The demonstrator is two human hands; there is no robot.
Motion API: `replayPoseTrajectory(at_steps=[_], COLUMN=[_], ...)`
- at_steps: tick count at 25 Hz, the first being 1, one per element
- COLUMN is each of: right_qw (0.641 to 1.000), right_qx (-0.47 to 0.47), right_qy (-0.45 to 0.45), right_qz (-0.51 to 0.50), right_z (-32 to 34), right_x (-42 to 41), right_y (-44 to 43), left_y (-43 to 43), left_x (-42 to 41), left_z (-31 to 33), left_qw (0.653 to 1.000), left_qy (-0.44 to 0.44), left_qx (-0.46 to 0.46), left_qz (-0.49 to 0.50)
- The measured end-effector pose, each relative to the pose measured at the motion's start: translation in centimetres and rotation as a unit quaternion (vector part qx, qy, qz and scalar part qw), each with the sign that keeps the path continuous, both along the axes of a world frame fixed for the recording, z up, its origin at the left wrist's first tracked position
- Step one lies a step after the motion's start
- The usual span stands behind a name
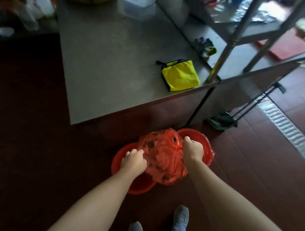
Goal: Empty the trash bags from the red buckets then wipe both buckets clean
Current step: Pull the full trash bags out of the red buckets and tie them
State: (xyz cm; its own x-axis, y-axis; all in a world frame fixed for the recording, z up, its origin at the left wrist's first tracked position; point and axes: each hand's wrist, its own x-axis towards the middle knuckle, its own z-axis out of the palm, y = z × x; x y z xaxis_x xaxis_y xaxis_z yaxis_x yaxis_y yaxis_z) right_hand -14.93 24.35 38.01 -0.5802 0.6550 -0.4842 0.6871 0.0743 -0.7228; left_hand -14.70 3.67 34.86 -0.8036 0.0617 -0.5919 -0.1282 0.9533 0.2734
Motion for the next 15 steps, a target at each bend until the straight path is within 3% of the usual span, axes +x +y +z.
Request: replayPoseTrajectory(at_steps=[8, 15], right_qw=[0.991, 0.978], right_qx=[0.092, 0.129], right_qy=[-0.028, -0.061], right_qz=[-0.089, -0.153], right_z=[4.7, 1.2], right_x=[7.6, 15.5], right_y=[14.1, 27.6], left_y=[14.0, 26.4], left_x=[0.5, 4.0], left_z=[3.7, -0.1], left_qw=[0.986, 0.967], left_qy=[0.028, 0.025], left_qx=[0.025, 0.04], left_qz=[-0.16, -0.25])
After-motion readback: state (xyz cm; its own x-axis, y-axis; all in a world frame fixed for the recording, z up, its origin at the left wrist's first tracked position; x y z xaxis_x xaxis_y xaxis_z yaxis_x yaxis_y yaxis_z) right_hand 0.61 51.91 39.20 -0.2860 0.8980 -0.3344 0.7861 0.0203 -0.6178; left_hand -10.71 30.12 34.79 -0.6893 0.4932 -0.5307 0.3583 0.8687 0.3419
